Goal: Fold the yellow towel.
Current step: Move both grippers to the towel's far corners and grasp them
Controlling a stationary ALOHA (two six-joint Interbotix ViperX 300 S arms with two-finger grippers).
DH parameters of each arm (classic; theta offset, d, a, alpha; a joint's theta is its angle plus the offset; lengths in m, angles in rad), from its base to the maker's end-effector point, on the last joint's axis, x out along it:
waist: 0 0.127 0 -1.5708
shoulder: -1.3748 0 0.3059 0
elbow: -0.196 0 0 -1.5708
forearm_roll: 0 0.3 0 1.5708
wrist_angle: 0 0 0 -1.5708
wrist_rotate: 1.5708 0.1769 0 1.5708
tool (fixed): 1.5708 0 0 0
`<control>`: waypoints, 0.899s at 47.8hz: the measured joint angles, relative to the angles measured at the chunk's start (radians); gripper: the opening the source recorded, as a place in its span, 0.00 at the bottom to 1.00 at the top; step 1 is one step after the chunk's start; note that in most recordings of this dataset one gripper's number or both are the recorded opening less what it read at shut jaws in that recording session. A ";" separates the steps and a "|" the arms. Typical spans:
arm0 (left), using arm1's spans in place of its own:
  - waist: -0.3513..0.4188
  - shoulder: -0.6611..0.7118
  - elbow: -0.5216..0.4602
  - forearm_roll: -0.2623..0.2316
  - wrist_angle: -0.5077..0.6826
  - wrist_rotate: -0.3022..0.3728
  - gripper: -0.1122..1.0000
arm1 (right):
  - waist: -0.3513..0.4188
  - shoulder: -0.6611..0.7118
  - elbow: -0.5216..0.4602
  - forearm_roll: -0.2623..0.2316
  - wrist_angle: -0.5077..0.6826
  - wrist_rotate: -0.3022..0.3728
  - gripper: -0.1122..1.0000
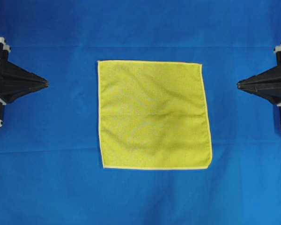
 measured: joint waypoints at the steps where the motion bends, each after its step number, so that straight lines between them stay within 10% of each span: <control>1: 0.000 0.002 -0.002 -0.002 0.002 0.002 0.11 | -0.002 0.000 0.000 0.000 0.000 0.000 0.12; 27: 0.167 0.319 -0.057 -0.021 0.023 -0.012 0.13 | -0.287 0.207 -0.032 0.008 0.221 0.046 0.12; 35: 0.224 0.477 -0.103 -0.021 0.015 -0.014 0.53 | -0.360 0.359 -0.052 0.008 0.219 0.046 0.15; 43: 0.279 0.657 -0.150 -0.021 -0.011 -0.012 0.86 | -0.416 0.522 -0.104 0.002 0.221 0.041 0.59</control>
